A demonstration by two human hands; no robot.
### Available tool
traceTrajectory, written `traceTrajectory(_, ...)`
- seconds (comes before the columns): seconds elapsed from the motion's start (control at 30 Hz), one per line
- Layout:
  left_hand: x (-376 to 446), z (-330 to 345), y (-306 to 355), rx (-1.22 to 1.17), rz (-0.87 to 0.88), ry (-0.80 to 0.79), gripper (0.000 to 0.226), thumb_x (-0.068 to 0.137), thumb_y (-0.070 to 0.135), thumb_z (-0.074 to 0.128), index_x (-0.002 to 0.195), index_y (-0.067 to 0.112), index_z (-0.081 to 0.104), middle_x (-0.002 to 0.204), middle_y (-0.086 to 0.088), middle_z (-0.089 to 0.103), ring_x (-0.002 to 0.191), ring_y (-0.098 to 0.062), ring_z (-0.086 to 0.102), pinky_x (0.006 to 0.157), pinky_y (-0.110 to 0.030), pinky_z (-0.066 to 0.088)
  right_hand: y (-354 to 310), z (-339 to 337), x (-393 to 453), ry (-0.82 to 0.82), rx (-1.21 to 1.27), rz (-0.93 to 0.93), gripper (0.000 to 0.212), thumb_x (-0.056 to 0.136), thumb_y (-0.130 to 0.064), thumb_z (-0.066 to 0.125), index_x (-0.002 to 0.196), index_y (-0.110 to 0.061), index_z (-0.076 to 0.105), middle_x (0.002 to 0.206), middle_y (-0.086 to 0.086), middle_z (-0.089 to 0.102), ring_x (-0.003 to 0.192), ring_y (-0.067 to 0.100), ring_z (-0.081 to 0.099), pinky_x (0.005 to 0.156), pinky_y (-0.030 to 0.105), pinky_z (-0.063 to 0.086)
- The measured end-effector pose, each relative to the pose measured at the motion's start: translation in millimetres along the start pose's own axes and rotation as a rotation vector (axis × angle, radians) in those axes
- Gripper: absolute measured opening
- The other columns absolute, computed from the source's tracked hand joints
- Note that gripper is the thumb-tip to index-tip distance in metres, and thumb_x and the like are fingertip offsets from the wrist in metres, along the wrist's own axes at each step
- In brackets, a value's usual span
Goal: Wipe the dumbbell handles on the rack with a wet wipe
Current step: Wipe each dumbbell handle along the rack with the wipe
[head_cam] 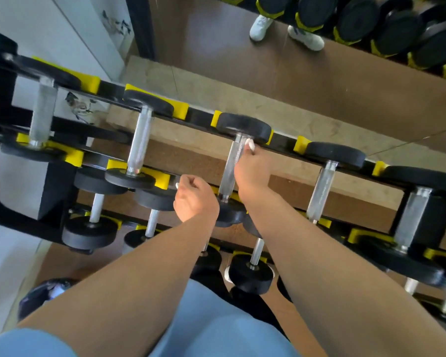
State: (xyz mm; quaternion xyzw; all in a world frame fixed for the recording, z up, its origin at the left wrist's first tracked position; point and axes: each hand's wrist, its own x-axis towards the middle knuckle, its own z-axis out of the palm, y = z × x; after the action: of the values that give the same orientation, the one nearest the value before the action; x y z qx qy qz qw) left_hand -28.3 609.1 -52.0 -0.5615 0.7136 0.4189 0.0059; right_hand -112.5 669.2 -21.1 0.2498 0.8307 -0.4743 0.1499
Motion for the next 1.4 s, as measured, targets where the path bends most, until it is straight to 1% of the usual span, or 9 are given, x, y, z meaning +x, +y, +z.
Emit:
traceTrajectory(0.17, 2.6, 0.6, -1.9, 0.010, 0.006, -0.025, 0.027, 0.098, 0.026, 0.033, 0.095, 0.023, 0.060, 0.093, -0.005, 0.065, 0.086, -0.029, 0.058, 0.082, -0.044, 0.051, 31.5, -16.4, -38.3, -0.067, -0.404, -0.199, 0.031, 0.102, -0.014, 0.049, 0.130, -0.012, 0.062, 0.117, 0.009, 0.068, 0.110, 0.027, 0.064, 0.085, 0.033, 0.051)
traceTrajectory(0.3, 2.9, 1.6, -1.5, 0.012, -0.003, -0.033, 0.025, 0.096, 0.027, 0.033, 0.090, 0.027, 0.057, 0.092, -0.004, 0.065, 0.087, -0.031, 0.058, 0.084, -0.047, 0.051, 34.8, -47.9, -36.0, -0.515, -0.920, -0.245, 0.012, 0.092, -0.010, 0.062, 0.101, -0.012, 0.069, 0.091, 0.004, 0.068, 0.082, 0.020, 0.066, 0.068, 0.032, 0.055)
traceTrajectory(0.37, 2.8, 1.0, -1.8, 0.003, -0.006, -0.045, 0.024, 0.097, 0.027, 0.033, 0.089, 0.028, 0.056, 0.091, -0.004, 0.064, 0.086, -0.031, 0.059, 0.084, -0.048, 0.051, 29.4, -53.7, -17.5, -0.527, -0.695, -0.077, 0.009, 0.093, -0.014, 0.059, 0.095, -0.008, 0.066, 0.086, 0.005, 0.062, 0.077, 0.020, 0.060, 0.066, 0.037, 0.053)
traceTrajectory(0.53, 3.2, 0.3, -3.3, -0.016, 0.007, -0.056, 0.025, 0.099, 0.028, 0.032, 0.091, 0.028, 0.056, 0.091, -0.004, 0.065, 0.085, -0.027, 0.061, 0.083, -0.046, 0.053, 2.5, -19.8, 12.3, -0.062, 0.152, 0.289, 0.012, 0.099, -0.021, 0.054, 0.097, -0.017, 0.065, 0.096, 0.006, 0.064, 0.099, 0.030, 0.062, 0.092, 0.048, 0.055)
traceTrajectory(0.7, 6.3, 0.8, -2.7, -0.015, 0.020, -0.071, 0.025, 0.098, 0.023, 0.033, 0.088, 0.024, 0.056, 0.087, -0.003, 0.061, 0.082, -0.029, 0.059, 0.081, -0.044, 0.052, 1.2, -4.2, -15.7, -0.045, -0.564, -0.226, 0.036, 0.098, -0.010, 0.054, 0.134, -0.010, 0.057, 0.123, 0.011, 0.064, 0.111, 0.029, 0.062, 0.078, 0.031, 0.047)
traceTrajectory(1.0, 4.8, -0.3, -3.7, -0.021, 0.013, -0.070, 0.024, 0.095, 0.027, 0.032, 0.085, 0.028, 0.054, 0.086, -0.004, 0.063, 0.082, -0.032, 0.060, 0.083, -0.049, 0.053, 7.1, -37.1, -42.7, -0.648, -1.171, -0.297, 0.011, 0.093, -0.015, 0.061, 0.102, -0.012, 0.068, 0.083, 0.003, 0.060, 0.072, 0.019, 0.059, 0.059, 0.029, 0.045)
traceTrajectory(1.2, 5.0, -0.7, -4.6, -0.043, 0.000, -0.088, 0.025, 0.094, 0.028, 0.030, 0.088, 0.027, 0.053, 0.087, -0.004, 0.061, 0.084, -0.033, 0.058, 0.085, -0.049, 0.051, -13.2, -65.2, 11.4, -0.131, -0.276, 0.074, 0.030, 0.098, -0.006, 0.045, 0.122, 0.003, 0.060, 0.098, 0.011, 0.052, 0.098, 0.033, 0.058, 0.083, 0.035, 0.051)
traceTrajectory(1.3, 5.1, -0.2, -5.5, -0.061, 0.003, -0.088, 0.025, 0.094, 0.030, 0.029, 0.088, 0.028, 0.053, 0.089, -0.006, 0.063, 0.084, -0.032, 0.059, 0.085, -0.050, 0.051, -20.5, -35.5, 10.1, -0.163, -0.390, -0.043, 0.018, 0.099, -0.010, 0.047, 0.099, -0.009, 0.065, 0.081, 0.002, 0.054, 0.108, 0.033, 0.061, 0.063, 0.017, 0.045)
traceTrajectory(1.4, 6.8, 0.9, -6.3, -0.071, 0.013, -0.074, 0.026, 0.094, 0.029, 0.030, 0.089, 0.026, 0.055, 0.090, -0.006, 0.064, 0.083, -0.033, 0.059, 0.084, -0.049, 0.051, -5.2, -12.7, -7.5, -0.186, -0.718, -0.226, 0.021, 0.098, -0.009, 0.051, 0.114, -0.008, 0.064, 0.104, 0.010, 0.066, 0.101, 0.029, 0.064, 0.066, 0.030, 0.045)
